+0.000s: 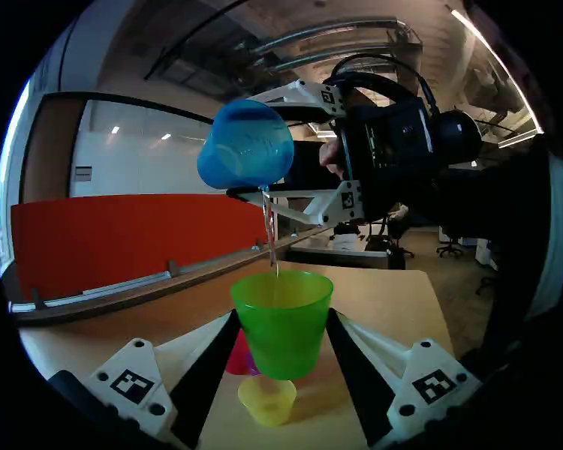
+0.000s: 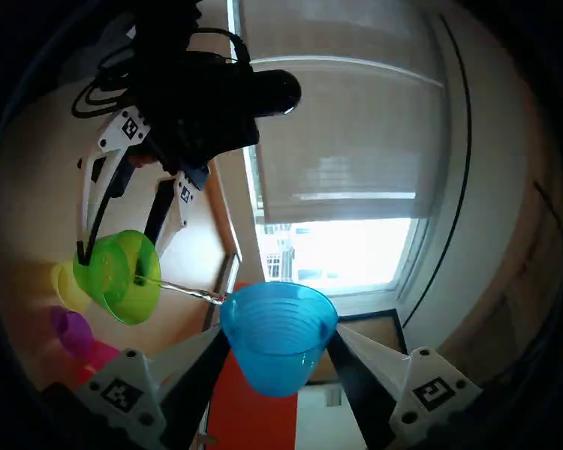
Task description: Pour water
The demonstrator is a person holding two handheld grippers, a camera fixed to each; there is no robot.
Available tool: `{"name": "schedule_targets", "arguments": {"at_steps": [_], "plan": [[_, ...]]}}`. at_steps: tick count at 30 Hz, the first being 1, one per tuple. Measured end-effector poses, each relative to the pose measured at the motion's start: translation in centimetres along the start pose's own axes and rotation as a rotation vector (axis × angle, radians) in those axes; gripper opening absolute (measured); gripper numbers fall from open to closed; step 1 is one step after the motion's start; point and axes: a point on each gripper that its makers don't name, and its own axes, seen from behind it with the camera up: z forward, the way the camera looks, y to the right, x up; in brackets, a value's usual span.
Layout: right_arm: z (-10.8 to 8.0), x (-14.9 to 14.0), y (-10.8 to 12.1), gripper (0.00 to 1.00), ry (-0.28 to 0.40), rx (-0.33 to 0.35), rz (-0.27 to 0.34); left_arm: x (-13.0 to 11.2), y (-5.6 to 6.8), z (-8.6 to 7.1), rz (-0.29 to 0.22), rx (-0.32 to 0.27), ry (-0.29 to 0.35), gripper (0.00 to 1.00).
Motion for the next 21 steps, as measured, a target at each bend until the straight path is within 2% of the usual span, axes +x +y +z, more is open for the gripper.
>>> {"name": "schedule_targets", "arguments": {"at_steps": [10, 21], "plan": [[-0.07, 0.28, 0.05, 0.89, -0.004, -0.009, -0.037, 0.08, -0.17, -0.06, 0.001, 0.004, 0.000, 0.82], [-0.15, 0.68, -0.03, 0.89, 0.000, -0.010, -0.035, -0.02, -0.27, -0.15, 0.003, 0.006, -0.002, 0.82]]}}
